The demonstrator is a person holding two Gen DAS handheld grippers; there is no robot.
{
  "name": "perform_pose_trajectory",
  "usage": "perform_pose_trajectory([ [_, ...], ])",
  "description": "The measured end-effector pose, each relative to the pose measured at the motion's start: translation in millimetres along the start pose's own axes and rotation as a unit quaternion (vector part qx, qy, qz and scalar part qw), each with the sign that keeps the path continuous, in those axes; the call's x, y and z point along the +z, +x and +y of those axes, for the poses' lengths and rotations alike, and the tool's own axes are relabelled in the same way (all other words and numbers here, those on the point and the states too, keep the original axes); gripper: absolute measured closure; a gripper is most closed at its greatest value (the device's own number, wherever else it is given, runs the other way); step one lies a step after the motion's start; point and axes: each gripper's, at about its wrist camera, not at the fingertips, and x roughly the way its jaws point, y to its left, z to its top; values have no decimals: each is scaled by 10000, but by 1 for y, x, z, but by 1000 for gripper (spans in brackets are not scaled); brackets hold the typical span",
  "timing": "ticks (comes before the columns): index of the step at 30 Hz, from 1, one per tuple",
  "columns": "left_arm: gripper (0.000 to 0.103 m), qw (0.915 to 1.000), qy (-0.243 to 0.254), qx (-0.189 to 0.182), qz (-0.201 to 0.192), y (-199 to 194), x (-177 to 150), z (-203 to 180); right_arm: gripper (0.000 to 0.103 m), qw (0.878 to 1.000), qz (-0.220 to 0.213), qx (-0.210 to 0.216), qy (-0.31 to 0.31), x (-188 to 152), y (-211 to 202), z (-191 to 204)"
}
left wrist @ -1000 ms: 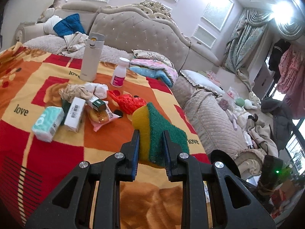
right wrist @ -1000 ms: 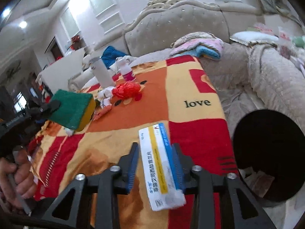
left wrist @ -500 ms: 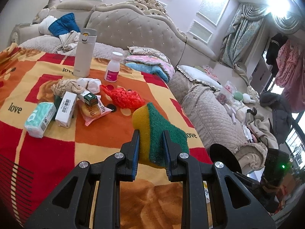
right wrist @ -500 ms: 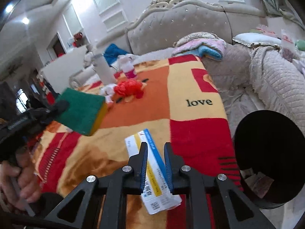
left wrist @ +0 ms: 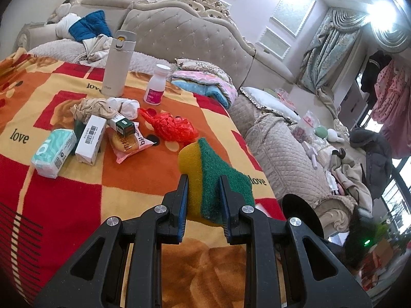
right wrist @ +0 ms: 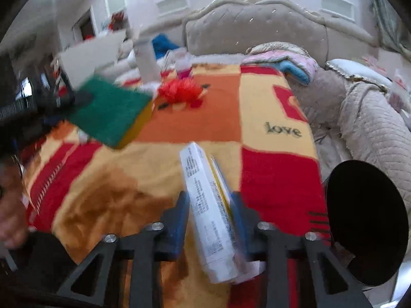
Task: Collect trash
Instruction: 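Lift the scouring sponge and medicine box and carry them toward the black bin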
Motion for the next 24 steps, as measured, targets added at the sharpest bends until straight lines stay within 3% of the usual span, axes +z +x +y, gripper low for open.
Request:
perform_pose_trajectory([
  [2, 83, 10000, 4, -1, 14, 1, -1, -2, 83, 9995, -199, 101, 242, 2, -10, -8],
  [8, 83, 9999, 96, -19, 25, 2, -2, -13, 84, 9973, -423, 249, 540, 5, -23, -16],
  [12, 83, 9999, 157, -38, 6, 2, -3, -20, 84, 9979, -247, 337, 488, 4, -15, -12],
  [18, 83, 9998, 164, -37, 51, 6, -2, -18, 84, 9983, 372, 256, 380, -2, 12, -9],
  [24, 83, 9998, 131, -105, 88, 11, -2, -21, 86, 9965, -327, 105, 763, 2, -19, -25],
])
